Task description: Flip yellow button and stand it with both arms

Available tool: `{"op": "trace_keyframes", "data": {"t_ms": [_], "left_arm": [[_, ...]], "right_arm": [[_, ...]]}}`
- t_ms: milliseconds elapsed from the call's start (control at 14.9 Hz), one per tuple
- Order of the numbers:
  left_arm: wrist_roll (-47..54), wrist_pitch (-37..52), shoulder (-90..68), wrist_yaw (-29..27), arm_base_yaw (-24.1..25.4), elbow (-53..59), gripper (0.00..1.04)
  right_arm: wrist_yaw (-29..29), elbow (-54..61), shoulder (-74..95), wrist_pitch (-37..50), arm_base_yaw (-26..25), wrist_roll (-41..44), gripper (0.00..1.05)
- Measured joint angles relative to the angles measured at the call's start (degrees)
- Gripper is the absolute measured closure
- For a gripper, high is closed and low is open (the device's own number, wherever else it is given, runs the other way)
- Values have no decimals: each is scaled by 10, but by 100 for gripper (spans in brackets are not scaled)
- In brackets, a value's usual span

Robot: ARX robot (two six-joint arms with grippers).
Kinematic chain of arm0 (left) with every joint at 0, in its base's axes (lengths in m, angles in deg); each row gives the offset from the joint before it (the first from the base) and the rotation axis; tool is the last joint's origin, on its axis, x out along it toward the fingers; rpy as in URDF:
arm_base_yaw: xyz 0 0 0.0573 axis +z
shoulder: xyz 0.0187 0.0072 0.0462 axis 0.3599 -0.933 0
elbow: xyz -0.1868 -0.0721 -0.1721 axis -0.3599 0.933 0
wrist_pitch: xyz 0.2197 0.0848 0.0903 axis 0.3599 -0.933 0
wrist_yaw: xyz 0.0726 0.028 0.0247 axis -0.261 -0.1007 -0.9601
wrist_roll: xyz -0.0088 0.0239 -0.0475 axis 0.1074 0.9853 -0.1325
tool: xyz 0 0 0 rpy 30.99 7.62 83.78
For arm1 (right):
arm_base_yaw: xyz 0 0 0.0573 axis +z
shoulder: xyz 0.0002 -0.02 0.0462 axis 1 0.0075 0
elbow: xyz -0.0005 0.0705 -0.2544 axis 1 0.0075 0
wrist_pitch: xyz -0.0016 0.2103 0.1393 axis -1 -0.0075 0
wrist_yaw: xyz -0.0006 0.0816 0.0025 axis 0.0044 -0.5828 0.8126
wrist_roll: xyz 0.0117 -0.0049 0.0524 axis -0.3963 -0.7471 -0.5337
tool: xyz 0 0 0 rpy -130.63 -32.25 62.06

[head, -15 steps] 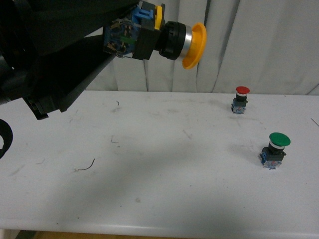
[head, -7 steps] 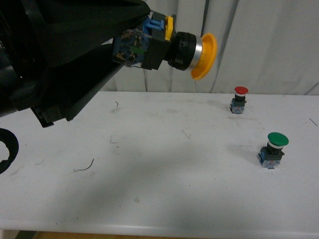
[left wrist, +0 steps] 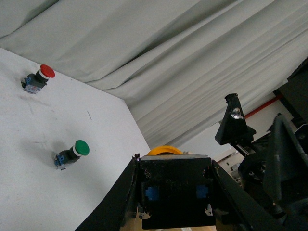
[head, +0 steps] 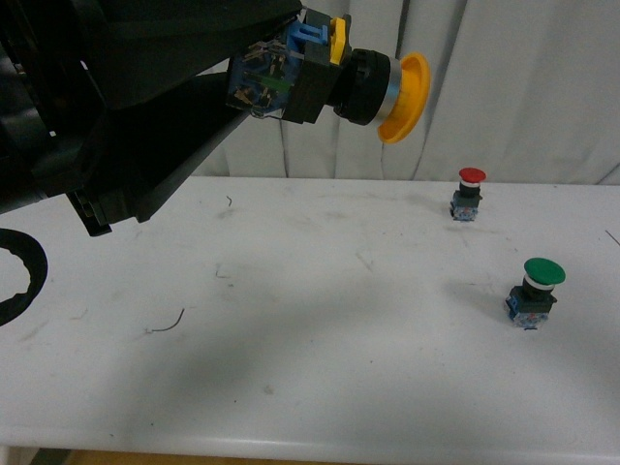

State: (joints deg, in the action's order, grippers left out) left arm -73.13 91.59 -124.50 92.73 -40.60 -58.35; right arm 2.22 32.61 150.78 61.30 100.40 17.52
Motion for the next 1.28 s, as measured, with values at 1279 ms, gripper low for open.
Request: {"op": "trace_keyframes", "data": {"t_ms": [1279], "left_arm": [[11,-8,0,-4,-8,-10,69]], "right_arm": [[18,-50,219,8,137,-727,6]]}}
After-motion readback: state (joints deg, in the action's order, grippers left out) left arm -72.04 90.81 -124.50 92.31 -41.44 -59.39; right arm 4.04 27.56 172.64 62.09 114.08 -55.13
